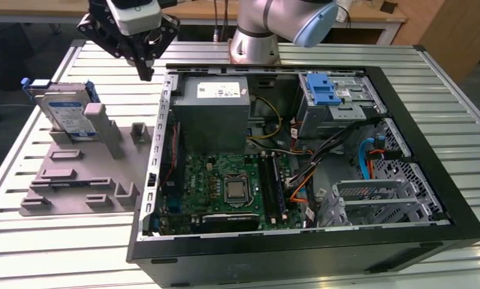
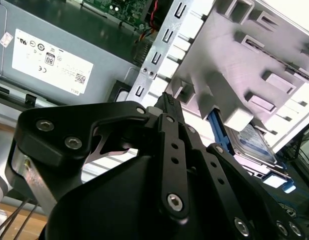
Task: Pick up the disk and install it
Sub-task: 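Reach for the disk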
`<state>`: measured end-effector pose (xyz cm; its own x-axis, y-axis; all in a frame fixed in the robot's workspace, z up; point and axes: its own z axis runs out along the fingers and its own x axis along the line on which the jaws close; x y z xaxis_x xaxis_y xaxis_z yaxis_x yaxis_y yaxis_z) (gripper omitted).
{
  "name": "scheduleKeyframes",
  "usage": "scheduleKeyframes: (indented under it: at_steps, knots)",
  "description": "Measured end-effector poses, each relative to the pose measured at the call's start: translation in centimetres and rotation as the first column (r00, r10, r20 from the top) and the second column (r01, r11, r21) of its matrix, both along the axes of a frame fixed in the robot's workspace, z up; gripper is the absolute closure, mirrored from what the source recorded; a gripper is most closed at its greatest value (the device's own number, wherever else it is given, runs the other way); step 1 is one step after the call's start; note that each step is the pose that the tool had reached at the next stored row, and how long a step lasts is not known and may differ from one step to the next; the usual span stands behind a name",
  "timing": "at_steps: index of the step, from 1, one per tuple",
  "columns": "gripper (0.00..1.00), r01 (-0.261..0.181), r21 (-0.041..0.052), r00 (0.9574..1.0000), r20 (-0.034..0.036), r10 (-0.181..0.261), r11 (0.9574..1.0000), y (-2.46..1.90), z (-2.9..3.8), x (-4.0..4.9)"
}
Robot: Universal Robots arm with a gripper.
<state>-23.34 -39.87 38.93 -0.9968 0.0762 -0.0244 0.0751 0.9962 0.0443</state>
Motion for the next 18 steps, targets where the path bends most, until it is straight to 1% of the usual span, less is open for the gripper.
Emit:
scheduleKeyframes:
  at_steps: [18]
  knots:
    - [0.89, 0.0, 0.0, 1.0, -0.0001, 0.0, 1.0, 0.0, -0.09, -1.35]
